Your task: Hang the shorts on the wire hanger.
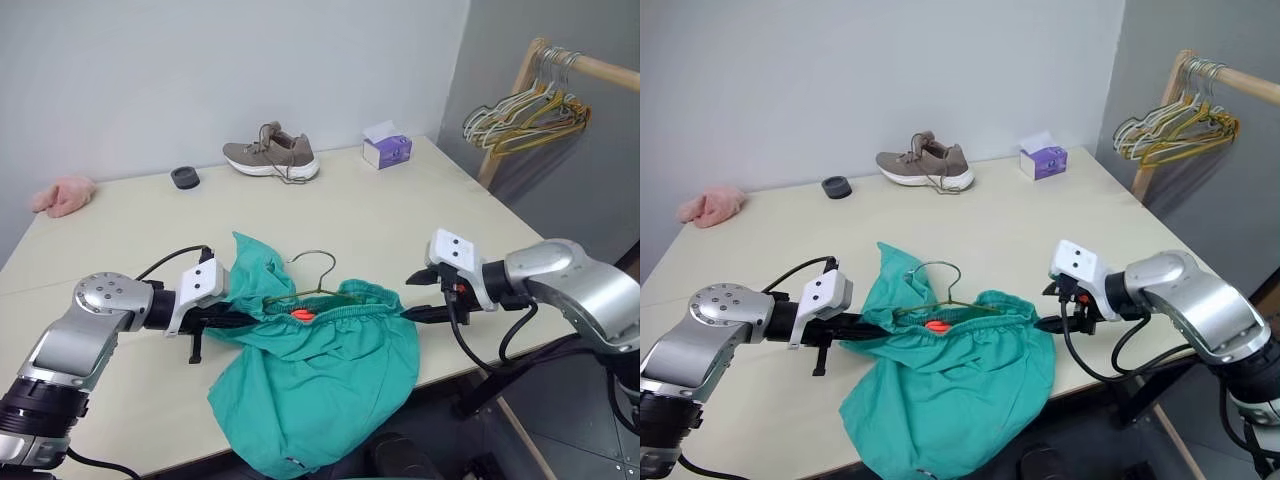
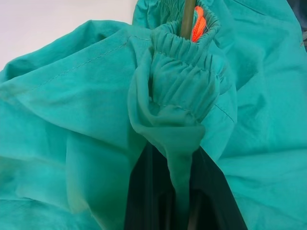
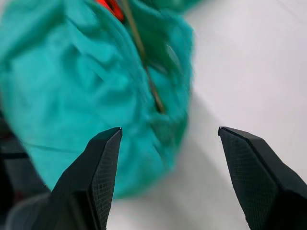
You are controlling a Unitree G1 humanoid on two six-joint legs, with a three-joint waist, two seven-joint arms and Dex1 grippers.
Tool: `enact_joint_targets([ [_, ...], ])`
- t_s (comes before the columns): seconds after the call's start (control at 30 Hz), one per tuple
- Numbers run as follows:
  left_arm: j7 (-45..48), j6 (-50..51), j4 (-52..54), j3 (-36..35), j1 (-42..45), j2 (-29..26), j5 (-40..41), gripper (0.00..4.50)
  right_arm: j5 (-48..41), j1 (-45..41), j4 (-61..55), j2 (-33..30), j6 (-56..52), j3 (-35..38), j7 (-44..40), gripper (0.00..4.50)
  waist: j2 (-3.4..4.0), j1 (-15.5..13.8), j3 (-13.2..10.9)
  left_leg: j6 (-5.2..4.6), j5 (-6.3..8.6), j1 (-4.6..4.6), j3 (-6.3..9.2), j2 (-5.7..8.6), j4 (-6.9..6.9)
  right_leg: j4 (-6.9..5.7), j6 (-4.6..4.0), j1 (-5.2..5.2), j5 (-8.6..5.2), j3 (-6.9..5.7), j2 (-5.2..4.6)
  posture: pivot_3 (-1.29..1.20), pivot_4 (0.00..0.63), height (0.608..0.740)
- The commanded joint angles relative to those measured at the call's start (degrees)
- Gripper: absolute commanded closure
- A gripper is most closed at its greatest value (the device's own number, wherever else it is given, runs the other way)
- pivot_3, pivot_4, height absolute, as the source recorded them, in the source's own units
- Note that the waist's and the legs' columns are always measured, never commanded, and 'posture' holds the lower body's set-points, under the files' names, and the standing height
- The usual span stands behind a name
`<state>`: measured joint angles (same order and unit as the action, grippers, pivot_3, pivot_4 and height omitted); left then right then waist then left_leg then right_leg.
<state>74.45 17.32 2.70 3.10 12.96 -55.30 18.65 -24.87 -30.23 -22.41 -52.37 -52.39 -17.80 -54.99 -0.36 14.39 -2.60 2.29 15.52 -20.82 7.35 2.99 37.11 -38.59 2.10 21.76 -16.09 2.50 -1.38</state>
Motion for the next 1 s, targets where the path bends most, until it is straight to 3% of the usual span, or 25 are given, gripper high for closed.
enact_joint_targets([
  [0.03, -0.05, 0.07, 1.65, -1.1, 0.45, -0.42, 0.07, 4.5, 1.15, 2.32, -2.89, 0.44, 2.24, 2.31, 1.58, 1.04, 0.01, 0.08, -0.01, 0.0, 0.0, 0.0, 0.0, 0.0, 0.01, -0.02, 0.0, 0.0, 0.0, 0.0, 0.0, -0.31, 0.0, 0.74],
  [0.3, 0.31, 0.39, 1.22, -0.53, 1.5, 0.21, 0.32, 4.5, 5.68, 1.18, 3.58, 8.32, 3.93, -3.41, 3.8, 1.04, -0.02, 0.63, 0.01, 0.0, 0.0, 0.02, -0.03, -0.03, 0.02, -0.02, 0.0, -0.01, 0.0, 0.01, 0.03, -0.33, 0.0, 0.74],
  [0.6, 0.29, 1.0, 2.04, -0.51, 1.31, 0.55, 0.32, 4.5, 13.31, -5.17, 14.34, 14.49, 12.74, -10.97, -0.78, 1.04, -0.01, 1.32, 0.01, 0.0, 0.0, 0.03, 0.01, -0.02, 0.02, -0.04, -0.01, -0.01, 0.0, -0.02, 0.02, -0.3, 0.0, 0.74],
  [0.7, -0.01, 1.39, 2.55, -0.77, 0.87, 0.52, 0.49, 4.5, 13.95, -6.18, 14.89, 15.33, 14.16, -11.63, -3.13, 1.63, -0.01, 1.29, 0.01, 0.0, 0.0, 0.02, 0.03, -0.01, 0.01, -0.05, -0.01, -0.01, 0.01, -0.02, 0.02, -0.29, 0.0, 0.74],
  [0.93, -0.9, 3.01, 4.08, -1.56, -0.26, 1.27, 1.84, 4.5, 14.6, -6.93, 14.12, 16.32, 15.32, -11.7, -6.6, 4.11, -0.02, 1.24, 0.02, 0.0, 0.0, 0.03, 0.06, -0.01, 0.03, -0.09, -0.01, -0.01, 0.01, -0.03, 0.02, -0.28, 0.0, 0.74],
  [1.0, -1.36, 4.03, 4.61, -2.08, -0.39, 2.05, 2.97, 4.5, 14.33, -6.98, 13.18, 16.49, 14.82, -11.26, -7.32, 4.47, -0.02, 1.23, 0.02, 0.0, 0.0, 0.02, 0.07, -0.01, 0.03, -0.09, -0.01, -0.01, 0.01, -0.04, 0.02, -0.29, 0.0, 0.74],
])
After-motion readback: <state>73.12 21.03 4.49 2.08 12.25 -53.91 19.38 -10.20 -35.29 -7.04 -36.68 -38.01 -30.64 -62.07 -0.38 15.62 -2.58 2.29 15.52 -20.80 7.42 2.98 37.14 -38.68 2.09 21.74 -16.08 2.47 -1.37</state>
